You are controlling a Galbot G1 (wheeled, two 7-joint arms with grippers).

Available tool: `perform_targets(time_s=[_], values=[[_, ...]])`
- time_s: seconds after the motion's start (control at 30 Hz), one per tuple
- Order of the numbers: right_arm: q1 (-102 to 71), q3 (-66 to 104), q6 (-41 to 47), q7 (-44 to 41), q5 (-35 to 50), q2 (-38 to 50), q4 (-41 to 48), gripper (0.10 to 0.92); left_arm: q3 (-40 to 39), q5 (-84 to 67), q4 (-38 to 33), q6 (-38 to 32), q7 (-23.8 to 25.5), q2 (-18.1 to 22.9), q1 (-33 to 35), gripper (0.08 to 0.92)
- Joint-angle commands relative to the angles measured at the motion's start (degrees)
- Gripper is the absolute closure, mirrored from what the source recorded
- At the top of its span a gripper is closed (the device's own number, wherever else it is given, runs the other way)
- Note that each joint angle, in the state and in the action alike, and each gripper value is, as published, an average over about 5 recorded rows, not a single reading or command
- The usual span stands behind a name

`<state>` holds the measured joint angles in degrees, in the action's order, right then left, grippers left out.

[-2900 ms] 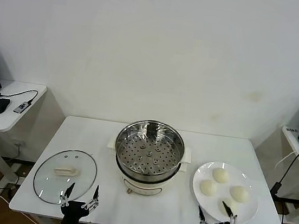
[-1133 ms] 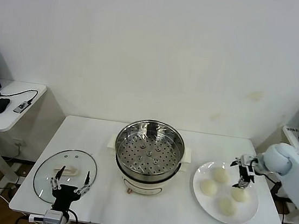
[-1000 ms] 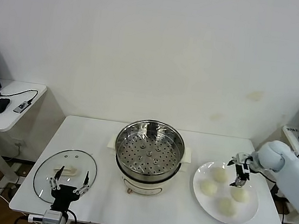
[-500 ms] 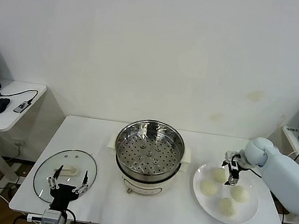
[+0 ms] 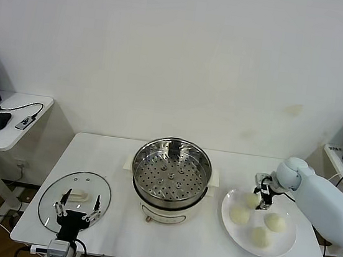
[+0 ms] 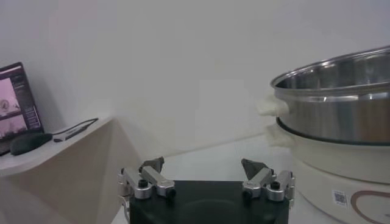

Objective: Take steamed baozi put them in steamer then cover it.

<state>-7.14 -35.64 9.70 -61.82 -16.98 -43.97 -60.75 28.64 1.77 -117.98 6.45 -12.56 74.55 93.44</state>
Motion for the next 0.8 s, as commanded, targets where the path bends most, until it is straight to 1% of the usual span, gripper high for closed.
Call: perform_targets(time_s=[0.03, 0.23, 0.37, 0.47, 0.63, 0.8], values=[[1.1, -0.9, -0.2, -0.2, 0.8, 1.2, -2.0, 0.470, 0.0, 0.0, -0.2, 0.0, 0.0, -0.1, 0.0, 0.177], [8.4, -5.6, 0.0, -0.8, 5.9, 6.7, -7.8, 0.482, -0.2, -0.6, 0.0, 0.1, 0.1, -0.4, 0.0, 0.177], [17.6, -10.4, 0.1, -1.5, 12.3, 10.0, -11.5, 0.482, -0.3, -3.8, 0.6, 0.2, 0.3, -0.8, -0.2, 0.177], [25.6, -15.4, 0.2, -1.8, 17.8, 10.7, -13.4, 0.482, -0.3, -8.4, 1.1, 0.2, 0.7, -1.2, -0.4, 0.177], [38.1, -24.0, 0.1, -1.4, 25.6, 7.4, -16.1, 0.482, -0.3, -15.9, 1.6, -0.6, 1.1, -1.1, -0.6, 0.177], [44.9, -29.6, -1.4, 0.0, 30.7, -0.4, -16.5, 0.482, -0.2, -18.1, 2.1, -2.0, 1.4, -0.6, -0.5, 0.177]])
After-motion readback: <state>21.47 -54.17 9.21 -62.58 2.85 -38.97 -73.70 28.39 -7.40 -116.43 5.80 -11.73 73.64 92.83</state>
